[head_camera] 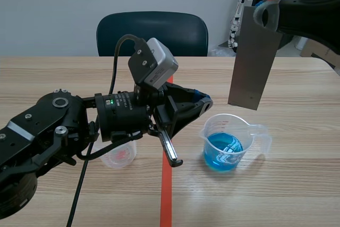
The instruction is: Do the redox reaction experiment. move the plate over the left beaker
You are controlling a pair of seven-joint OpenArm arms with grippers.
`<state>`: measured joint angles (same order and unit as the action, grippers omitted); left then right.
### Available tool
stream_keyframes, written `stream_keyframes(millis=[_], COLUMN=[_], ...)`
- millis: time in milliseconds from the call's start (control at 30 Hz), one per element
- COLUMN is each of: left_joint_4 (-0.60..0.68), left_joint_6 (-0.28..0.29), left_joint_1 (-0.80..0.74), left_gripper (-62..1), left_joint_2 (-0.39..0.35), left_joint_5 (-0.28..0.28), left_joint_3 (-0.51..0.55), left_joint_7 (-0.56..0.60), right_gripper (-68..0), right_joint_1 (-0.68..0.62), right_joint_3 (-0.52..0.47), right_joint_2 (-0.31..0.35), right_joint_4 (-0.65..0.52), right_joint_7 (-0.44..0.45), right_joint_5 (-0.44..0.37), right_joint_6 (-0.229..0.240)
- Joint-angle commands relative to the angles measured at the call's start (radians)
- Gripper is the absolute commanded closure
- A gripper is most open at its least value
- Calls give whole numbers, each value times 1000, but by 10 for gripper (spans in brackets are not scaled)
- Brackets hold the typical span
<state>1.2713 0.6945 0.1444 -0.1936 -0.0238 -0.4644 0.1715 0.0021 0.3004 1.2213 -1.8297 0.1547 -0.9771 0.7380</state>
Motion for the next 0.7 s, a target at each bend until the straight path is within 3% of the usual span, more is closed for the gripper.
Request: stream_keyframes(millis=[0,667], left_joint_4=[14,14], left_joint_6=[2,2], left_joint_1=[8,8], left_gripper=[-32,-32], left_joint_2=[10,10], left_joint_5=[-11,-11], left_joint_3=[5,5], left_joint_7=[14,17], right_gripper=[-5,-5], right_joint_1=[14,14], right_joint_3=[-20,-20], right_joint_2=[2,-3], right_joint_4=[-3,-3], right_joint_7=[15,15], right_joint_5=[-15,5], right_joint_6=[8,8])
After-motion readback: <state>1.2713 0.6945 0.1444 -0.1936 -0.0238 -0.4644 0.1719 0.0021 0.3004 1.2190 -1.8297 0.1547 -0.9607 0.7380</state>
